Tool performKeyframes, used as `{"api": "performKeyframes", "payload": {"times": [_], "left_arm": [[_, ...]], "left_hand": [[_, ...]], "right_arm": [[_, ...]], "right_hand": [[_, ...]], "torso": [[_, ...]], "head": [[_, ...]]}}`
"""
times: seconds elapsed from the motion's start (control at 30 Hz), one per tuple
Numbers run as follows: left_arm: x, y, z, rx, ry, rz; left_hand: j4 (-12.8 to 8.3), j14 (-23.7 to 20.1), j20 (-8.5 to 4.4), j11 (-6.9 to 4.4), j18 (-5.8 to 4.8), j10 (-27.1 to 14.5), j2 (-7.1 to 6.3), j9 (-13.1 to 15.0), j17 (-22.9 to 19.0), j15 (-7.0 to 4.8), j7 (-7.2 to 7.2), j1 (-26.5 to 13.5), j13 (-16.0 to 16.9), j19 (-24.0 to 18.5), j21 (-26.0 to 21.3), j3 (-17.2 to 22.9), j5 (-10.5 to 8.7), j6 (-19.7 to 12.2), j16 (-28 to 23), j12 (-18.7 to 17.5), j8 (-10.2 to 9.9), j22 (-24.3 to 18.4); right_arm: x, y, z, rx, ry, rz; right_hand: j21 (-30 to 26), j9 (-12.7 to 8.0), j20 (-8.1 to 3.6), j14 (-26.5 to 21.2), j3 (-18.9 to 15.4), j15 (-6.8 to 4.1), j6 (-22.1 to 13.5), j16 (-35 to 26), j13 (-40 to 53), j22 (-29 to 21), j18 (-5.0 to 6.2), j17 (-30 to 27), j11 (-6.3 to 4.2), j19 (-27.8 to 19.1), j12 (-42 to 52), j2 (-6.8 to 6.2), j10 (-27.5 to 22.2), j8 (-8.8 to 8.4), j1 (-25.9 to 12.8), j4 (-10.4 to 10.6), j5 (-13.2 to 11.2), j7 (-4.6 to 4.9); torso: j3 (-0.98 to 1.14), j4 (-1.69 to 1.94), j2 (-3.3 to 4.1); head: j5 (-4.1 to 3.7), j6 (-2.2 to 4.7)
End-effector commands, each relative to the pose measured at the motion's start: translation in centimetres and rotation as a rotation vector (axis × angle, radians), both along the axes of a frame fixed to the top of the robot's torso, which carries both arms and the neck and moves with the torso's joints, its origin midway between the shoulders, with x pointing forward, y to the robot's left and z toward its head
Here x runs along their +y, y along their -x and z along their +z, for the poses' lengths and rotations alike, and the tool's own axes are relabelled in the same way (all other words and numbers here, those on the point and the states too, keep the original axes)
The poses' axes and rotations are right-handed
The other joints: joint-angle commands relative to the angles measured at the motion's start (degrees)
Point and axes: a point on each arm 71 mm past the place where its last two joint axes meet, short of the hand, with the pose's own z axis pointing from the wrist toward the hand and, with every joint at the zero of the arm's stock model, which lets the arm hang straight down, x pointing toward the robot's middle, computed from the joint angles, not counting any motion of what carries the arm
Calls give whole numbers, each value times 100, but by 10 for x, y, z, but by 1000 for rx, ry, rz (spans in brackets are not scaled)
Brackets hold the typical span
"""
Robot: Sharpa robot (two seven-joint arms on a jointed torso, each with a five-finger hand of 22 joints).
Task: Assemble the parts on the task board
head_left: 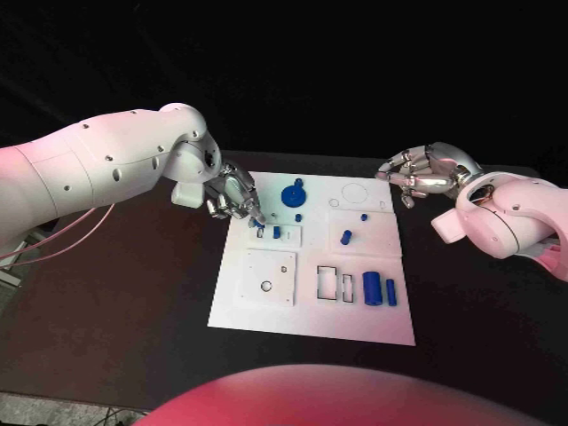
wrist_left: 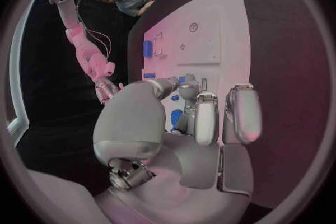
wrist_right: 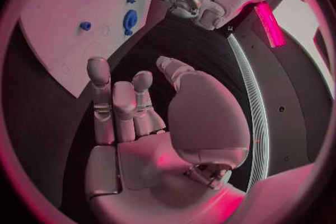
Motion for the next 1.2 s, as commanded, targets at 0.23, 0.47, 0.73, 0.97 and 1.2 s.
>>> {"api": "performKeyframes", "payload": {"times": [0.23, 0.47, 0.73, 0.97, 1.2], "left_arm": [[-13, -4, 3, -169, -72, -43], [-21, -1, -1, -214, -100, -74], [-25, 3, -5, -229, -122, -90], [-24, 4, -7, -233, -137, -97], [-20, 6, -10, -233, -160, -89]], "left_hand": [[-1059, 440, 24, 11, -20, 84, 21, 43, 994, 3, -28, -142, 100, 8, 27, 1033, 17, 29, -14, 95, 55, 74], [-1140, 441, 25, 11, -22, 114, -1, 53, 996, 3, -27, -202, 137, 16, 35, 1125, 21, 48, -13, 125, 63, 87], [-1220, 442, 25, 10, -30, 139, -21, 59, 999, 2, -27, -265, 160, 35, 61, 1225, 22, 71, -10, 144, 65, 128], [-1235, 441, 25, 9, -35, 146, -20, 59, 997, 2, -28, -280, 166, 43, 74, 1248, 22, 79, -12, 148, 65, 149], [-1256, 442, 25, 8, -38, 161, -21, 59, 999, 2, -29, -299, 185, 49, 83, 1274, 21, 90, -10, 161, 63, 162]], "right_arm": [[2, 0, 0, -5, 2, 11], [2, 0, -1, -5, 2, 11], [3, 0, -1, -5, 1, 12], [3, 0, -2, -5, 1, 12], [3, 0, -2, -5, 1, 12]], "right_hand": [[-23, -5, -3, -32, -8, 9, -52, -20, -5, -5, 37, -6, -1, -57, -24, 18, -39, -6, 46, 39, 21, 3], [-23, -5, -3, -32, -8, 9, -52, -20, -5, -5, 37, -6, -1, -57, -24, 18, -39, -6, 46, 39, 21, 3], [-23, -5, -3, -32, -8, 9, -52, -20, -5, -5, 37, -6, -1, -57, -24, 18, -39, -6, 46, 39, 21, 3], [-23, -5, -3, -32, -8, 9, -52, -20, -5, -5, 37, -6, -1, -57, -24, 18, -39, -6, 46, 39, 21, 3], [-23, -5, -3, -32, -8, 9, -52, -20, -5, -5, 37, -6, -1, -57, -24, 18, -39, -6, 46, 39, 21, 3]], "torso": [[3, 4, 0], [-8, 1, 4], [-3, 2, 5], [1, 1, 2], [4, -2, 0]], "head": [[19, 0], [41, 0], [50, 0], [65, 0], [73, 0]]}}
